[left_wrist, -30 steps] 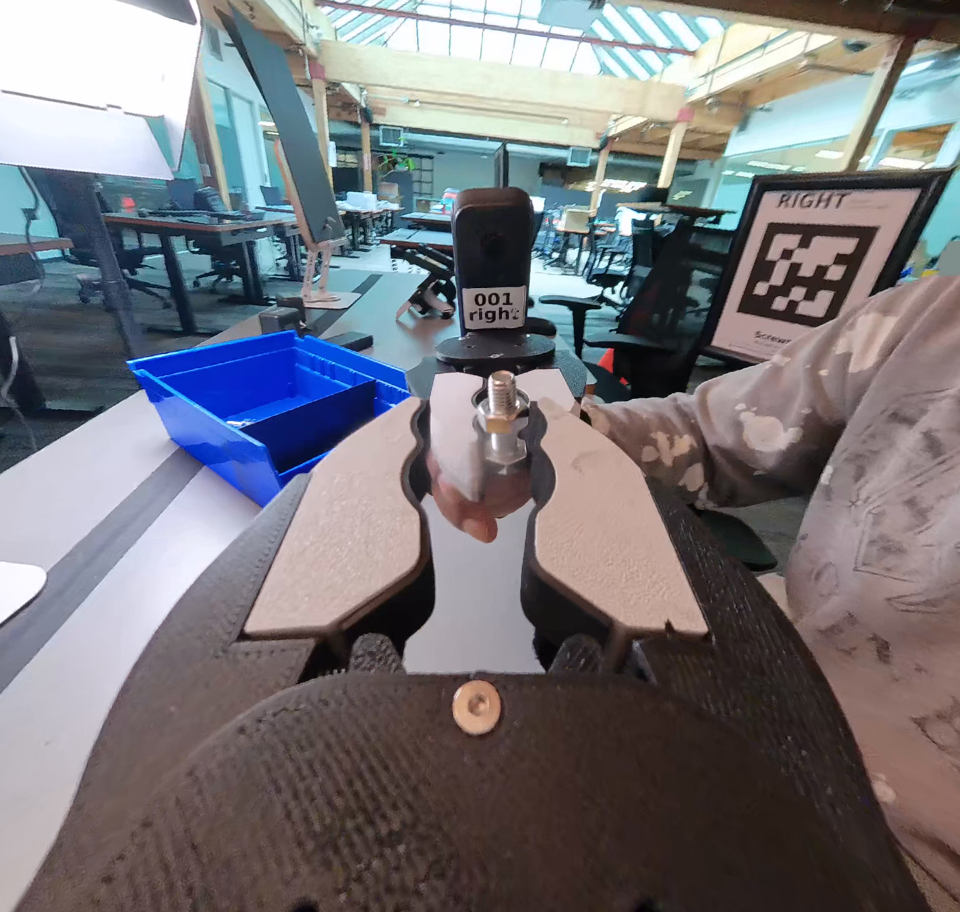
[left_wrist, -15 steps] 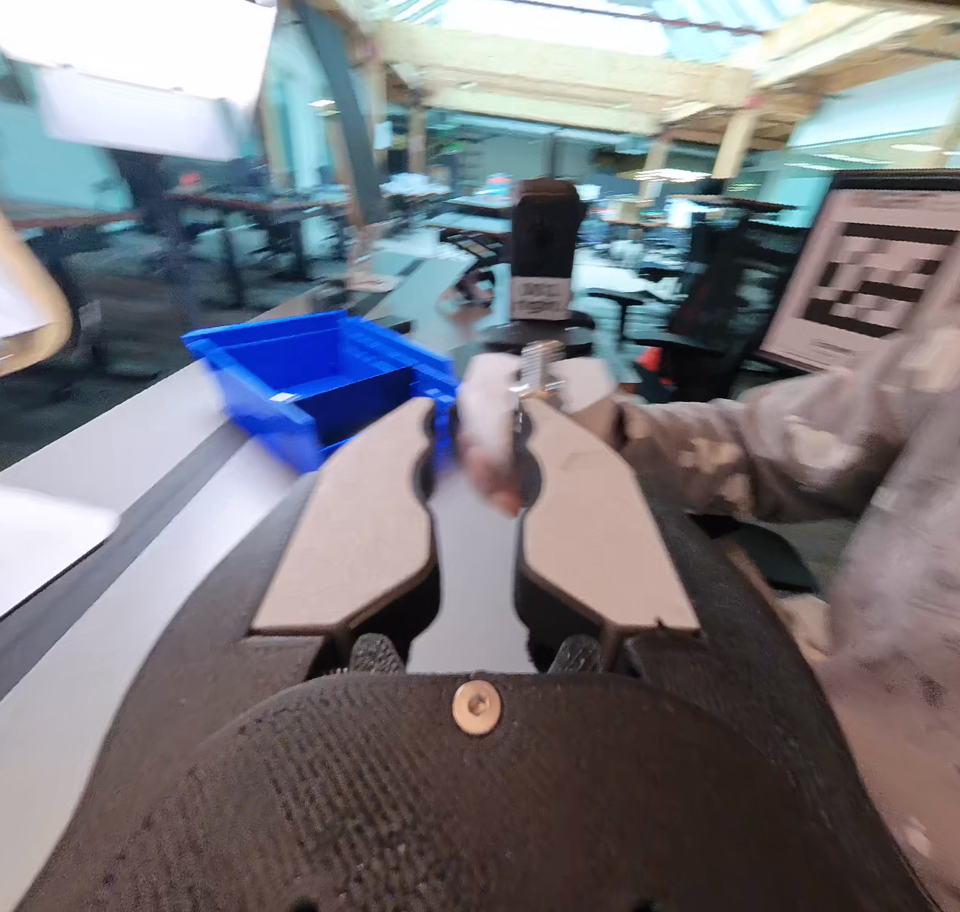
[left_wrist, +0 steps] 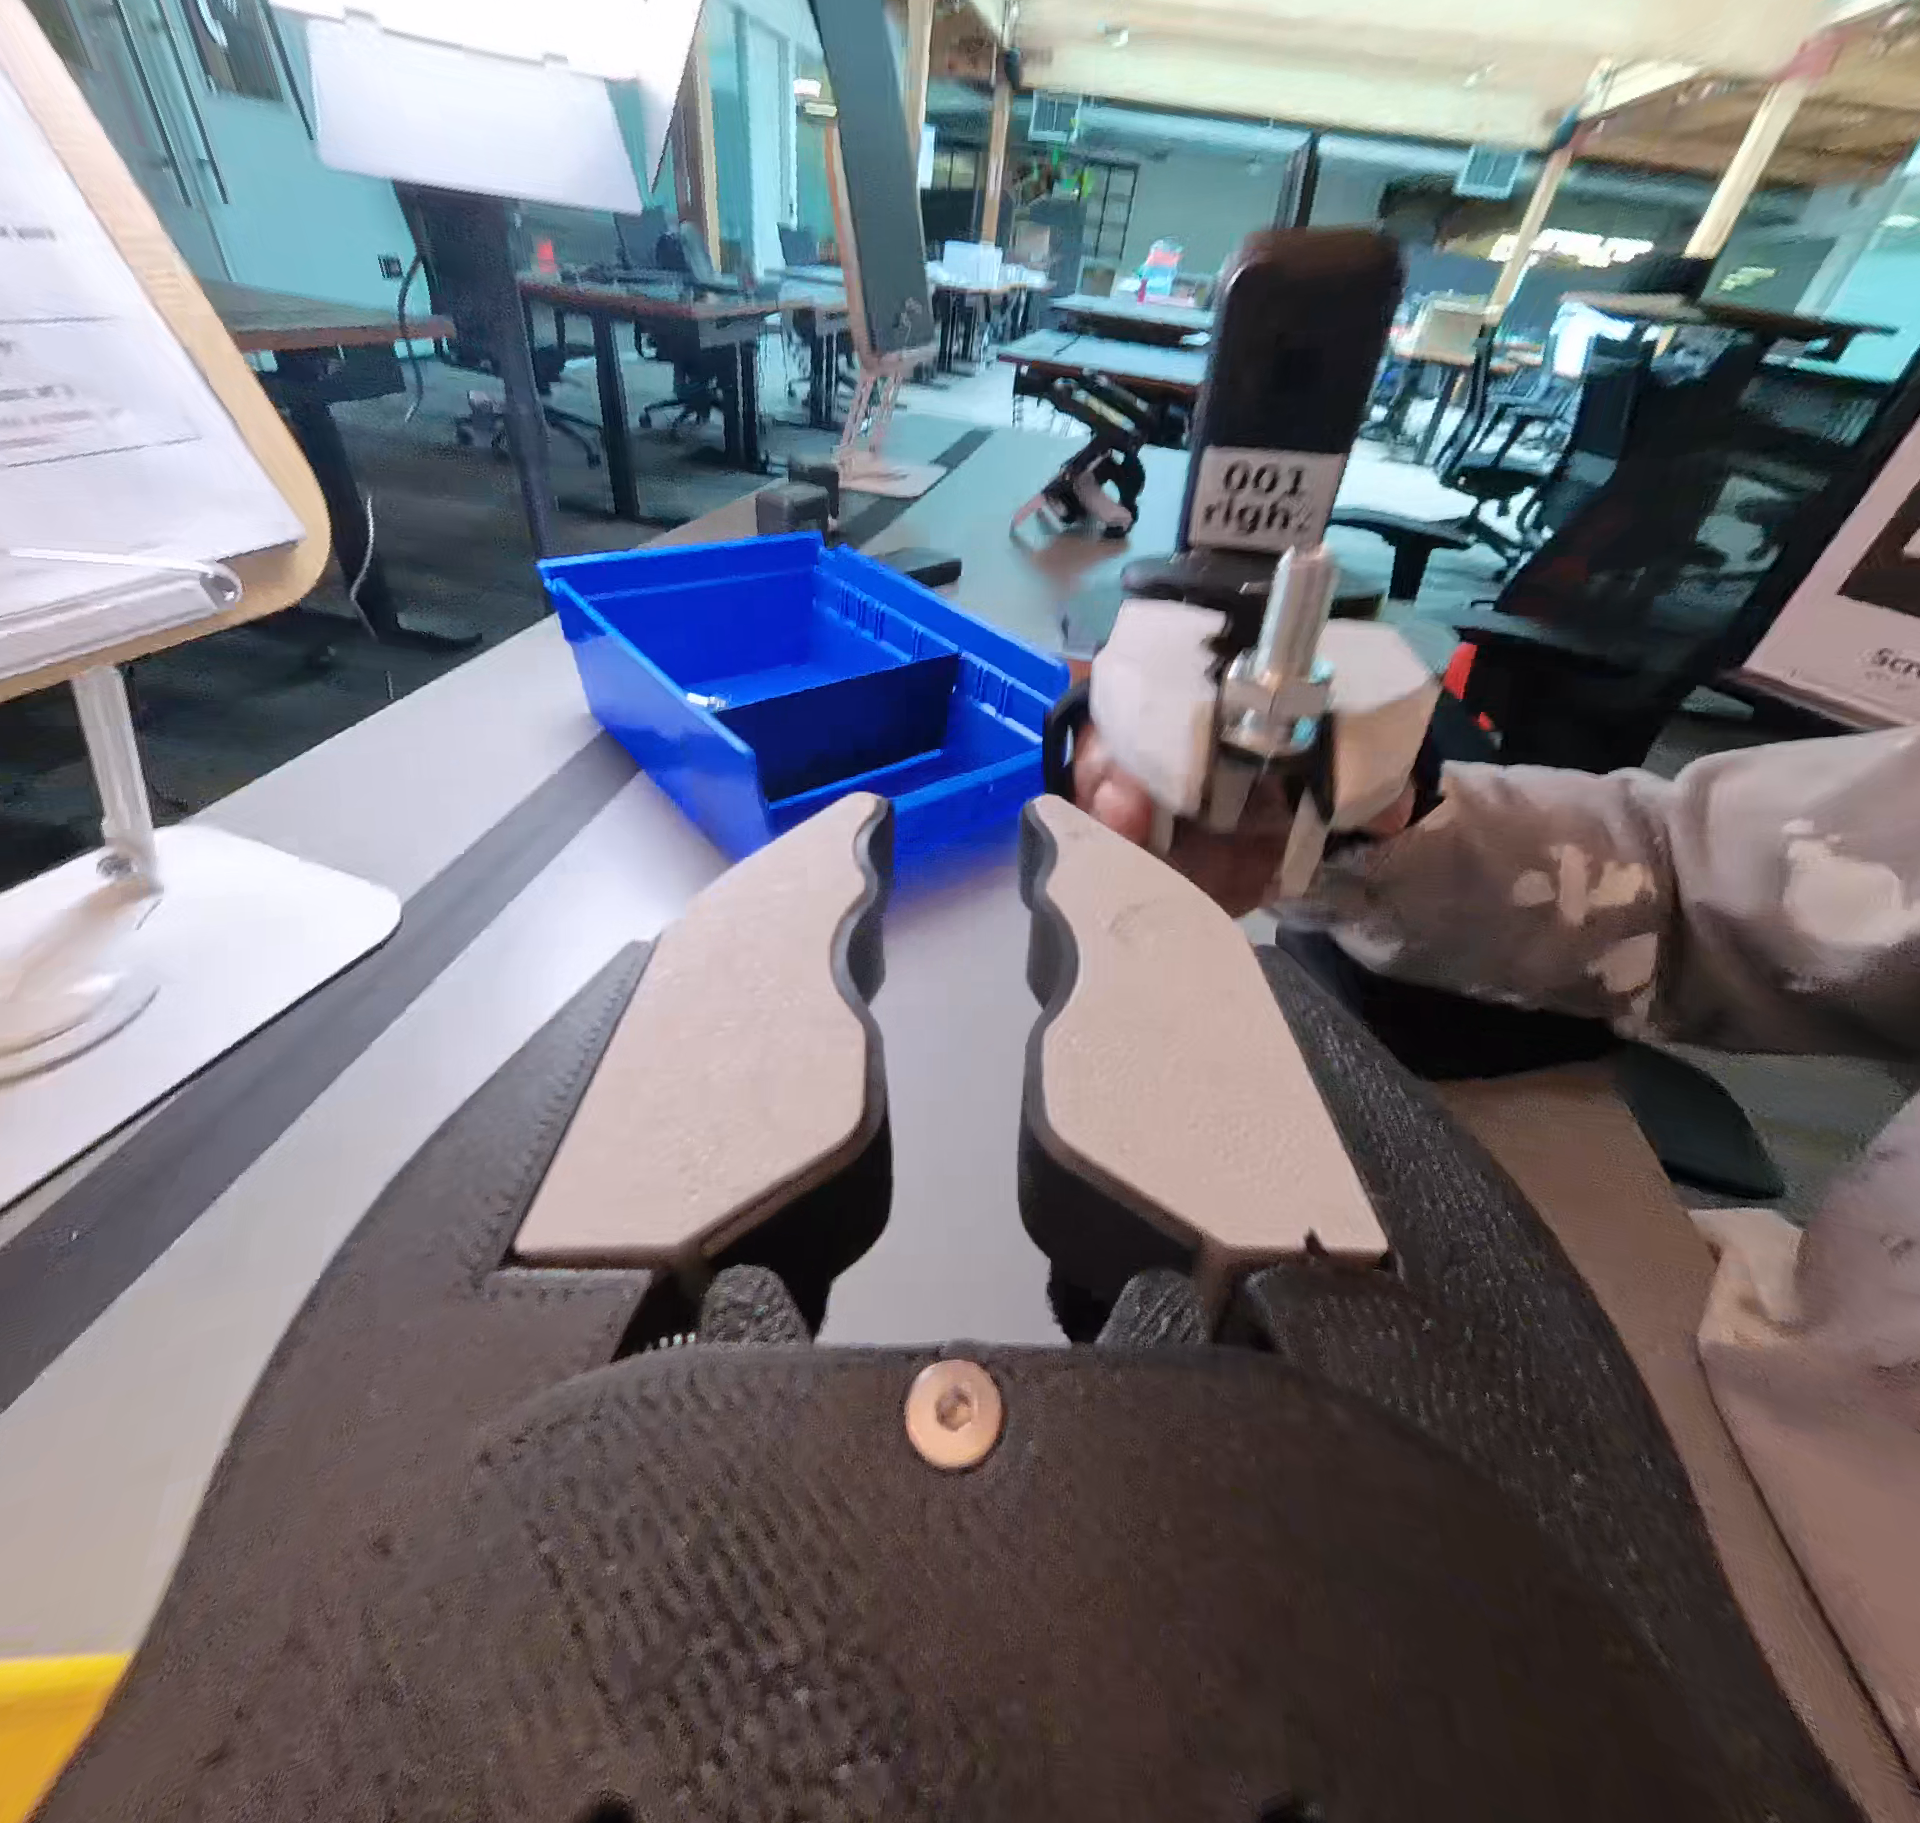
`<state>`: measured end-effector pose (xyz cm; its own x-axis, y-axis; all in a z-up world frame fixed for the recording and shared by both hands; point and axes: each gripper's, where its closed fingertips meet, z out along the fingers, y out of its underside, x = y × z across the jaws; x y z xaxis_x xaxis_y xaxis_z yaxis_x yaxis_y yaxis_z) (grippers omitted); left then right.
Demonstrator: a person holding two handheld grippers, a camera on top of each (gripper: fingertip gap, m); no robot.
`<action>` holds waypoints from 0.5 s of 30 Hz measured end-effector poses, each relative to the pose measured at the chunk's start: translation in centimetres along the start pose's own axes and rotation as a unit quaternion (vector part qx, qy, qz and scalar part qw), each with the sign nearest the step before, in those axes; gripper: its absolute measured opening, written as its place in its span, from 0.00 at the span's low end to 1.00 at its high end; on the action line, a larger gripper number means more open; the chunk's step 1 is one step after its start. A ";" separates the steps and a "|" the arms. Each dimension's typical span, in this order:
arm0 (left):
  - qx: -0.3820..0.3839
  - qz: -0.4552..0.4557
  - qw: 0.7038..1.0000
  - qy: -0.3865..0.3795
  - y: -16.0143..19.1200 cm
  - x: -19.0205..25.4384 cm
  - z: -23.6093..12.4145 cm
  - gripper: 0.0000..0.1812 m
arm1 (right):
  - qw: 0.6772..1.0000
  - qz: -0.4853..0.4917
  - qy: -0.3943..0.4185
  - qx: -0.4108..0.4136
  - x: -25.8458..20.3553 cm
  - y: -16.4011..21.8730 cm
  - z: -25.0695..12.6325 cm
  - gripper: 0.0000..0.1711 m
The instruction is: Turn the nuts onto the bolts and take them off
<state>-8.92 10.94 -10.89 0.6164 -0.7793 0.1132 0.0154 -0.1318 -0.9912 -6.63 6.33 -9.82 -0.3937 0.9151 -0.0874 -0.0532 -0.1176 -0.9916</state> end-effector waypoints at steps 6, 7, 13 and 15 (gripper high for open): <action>0.031 -0.007 0.997 0.066 -1.4 2.7 0.0 0.20 | 1.000 -0.005 0.026 -0.016 0.9 0.4 -0.1 0.11; 0.034 -0.007 0.996 0.082 -1.6 3.5 0.2 0.21 | 0.999 -0.004 0.032 -0.020 1.1 0.7 0.0 0.11; -0.008 0.010 1.000 -0.012 0.0 -0.1 0.0 0.14 | 1.000 0.000 0.015 -0.009 0.6 0.4 -0.1 0.11; -0.001 0.000 1.000 -0.005 -0.3 -0.2 -0.6 0.16 | 1.000 -0.012 0.026 -0.009 0.7 0.0 -0.2 0.11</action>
<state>-9.53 10.81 -10.60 0.6236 -0.7735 0.1133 0.0149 -0.1332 -0.9910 -6.74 7.05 -9.92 -0.3440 0.9366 -0.0671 -0.0459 -0.0881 -0.9951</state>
